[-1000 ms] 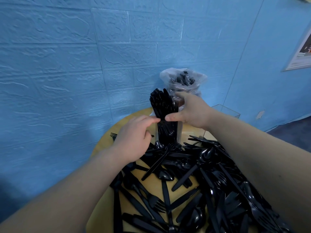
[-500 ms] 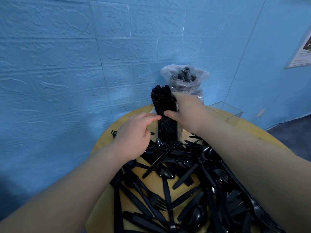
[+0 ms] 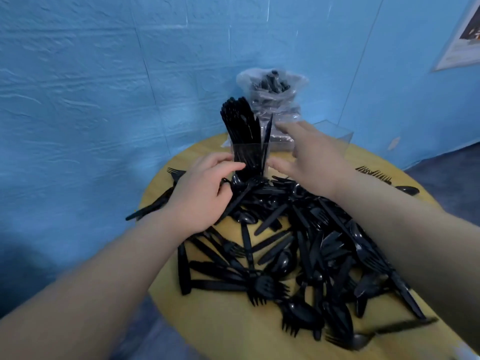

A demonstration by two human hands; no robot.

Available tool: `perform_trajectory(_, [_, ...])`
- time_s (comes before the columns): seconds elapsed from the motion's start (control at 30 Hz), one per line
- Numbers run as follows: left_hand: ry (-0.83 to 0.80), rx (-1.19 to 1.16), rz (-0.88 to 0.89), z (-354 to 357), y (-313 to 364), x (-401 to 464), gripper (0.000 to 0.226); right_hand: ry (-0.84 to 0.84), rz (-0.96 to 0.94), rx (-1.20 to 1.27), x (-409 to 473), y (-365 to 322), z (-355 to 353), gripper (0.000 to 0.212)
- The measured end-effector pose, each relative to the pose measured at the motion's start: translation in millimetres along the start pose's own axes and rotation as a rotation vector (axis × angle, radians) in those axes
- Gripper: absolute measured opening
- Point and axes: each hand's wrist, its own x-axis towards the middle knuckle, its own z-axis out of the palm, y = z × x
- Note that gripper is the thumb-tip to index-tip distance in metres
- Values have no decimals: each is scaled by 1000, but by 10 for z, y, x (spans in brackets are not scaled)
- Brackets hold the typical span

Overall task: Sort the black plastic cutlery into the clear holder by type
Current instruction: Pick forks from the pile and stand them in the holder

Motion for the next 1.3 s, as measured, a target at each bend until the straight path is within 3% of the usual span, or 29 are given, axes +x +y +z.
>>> perform_trajectory(0.17, [-67, 82, 13, 105, 274, -608, 38, -32, -3, 27, -692, 20, -22, 54])
perform_trajectory(0.4, [-82, 124, 28, 377, 557, -1076, 60, 27, 93, 38, -1558, 127, -47, 37])
perform_trajectory(0.5, [-18, 112, 53, 378, 565, -1178, 61, 16, 59, -2, -1847, 113, -56, 46])
perform_trajectory(0.67, [-55, 193, 79, 372, 548, -1268, 63, -122, -30, -109, -2025, 91, 92, 71])
perform_trajectory(0.83, [-59, 157, 86, 379, 519, -1271, 66, -69, -59, -95, -1845, 62, 236, 64])
perform_trajectory(0.97, [103, 17, 81, 335, 473, -1275, 50, 48, -26, -56, -1714, 79, 342, 49])
perform_trajectory(1.07, [270, 28, 40, 250, 319, -1282, 39, 149, -46, -70, -1691, 81, 381, 46])
perform_trajectory(1.13, [297, 60, -33, 180, 190, -1307, 42, 209, -72, -68, -1692, 62, 370, 44])
perform_trajectory(1.2, [265, 108, -138, 115, 86, -1337, 49, 240, -120, -52, -1684, 8, 348, 42])
perform_trajectory(1.3, [87, 191, -266, 76, -12, -1386, 62, 169, -243, -56, -1634, -166, 348, 43])
